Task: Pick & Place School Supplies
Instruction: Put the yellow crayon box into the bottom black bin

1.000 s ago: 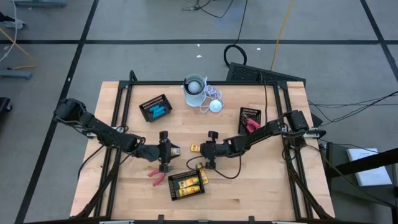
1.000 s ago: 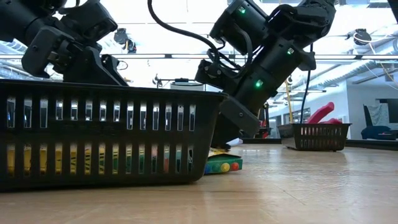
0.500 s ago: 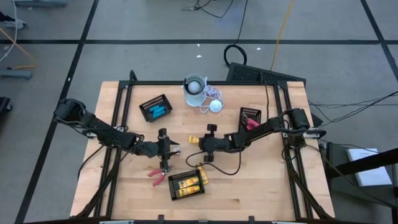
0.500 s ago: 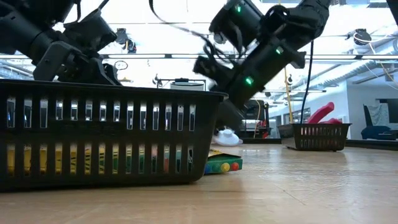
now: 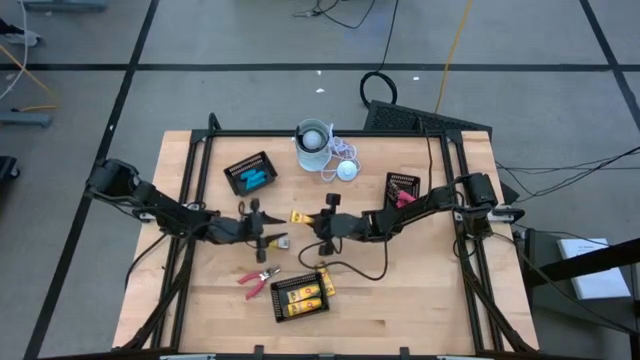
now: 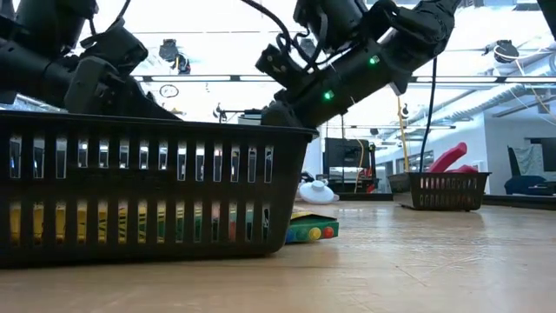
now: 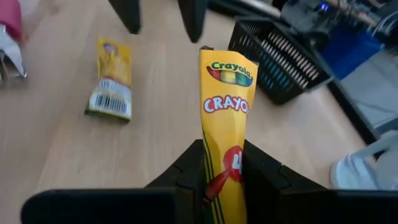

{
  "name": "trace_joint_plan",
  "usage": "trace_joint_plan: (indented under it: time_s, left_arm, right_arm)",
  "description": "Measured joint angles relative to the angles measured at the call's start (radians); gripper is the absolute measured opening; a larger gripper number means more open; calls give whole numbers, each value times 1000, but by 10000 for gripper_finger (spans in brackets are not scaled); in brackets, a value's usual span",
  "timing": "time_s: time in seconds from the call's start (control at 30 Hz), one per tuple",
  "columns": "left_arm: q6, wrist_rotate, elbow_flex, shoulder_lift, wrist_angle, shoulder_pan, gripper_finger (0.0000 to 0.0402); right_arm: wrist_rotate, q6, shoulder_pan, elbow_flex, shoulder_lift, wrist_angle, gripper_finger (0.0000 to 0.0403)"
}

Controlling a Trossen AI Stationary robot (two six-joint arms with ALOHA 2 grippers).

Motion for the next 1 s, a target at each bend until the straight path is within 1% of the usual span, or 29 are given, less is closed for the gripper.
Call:
trace_joint_plan:
  time_s: [0.13,0.33,0.43,0.57,0.63,0.73,0.9,1.0]
  left_arm:
    - [22,-23,-54,0,126,5,168]
    - [40,-23,-110,0,294,24,168]
    - [33,31,-111,0,319,45,168]
    - [-14,94,-111,0,329,81,172]
    - [-36,131,-111,0,326,104,184]
    - [-55,188,-111,0,325,130,215]
    - [-59,200,-104,0,329,151,276]
    - [-38,185,-101,0,358,152,302]
  right_arm:
    - [24,-41,0,0,0,58,62]
    - [27,-106,0,0,0,152,62]
    - [27,-128,-3,0,-1,177,62]
    - [24,-132,-7,0,-1,183,62]
    - [24,-134,-8,0,-1,183,62]
    - [23,-134,-8,0,-1,189,62]
    - [20,-150,-8,1,-1,229,62]
    - [14,-151,-8,1,-1,252,62]
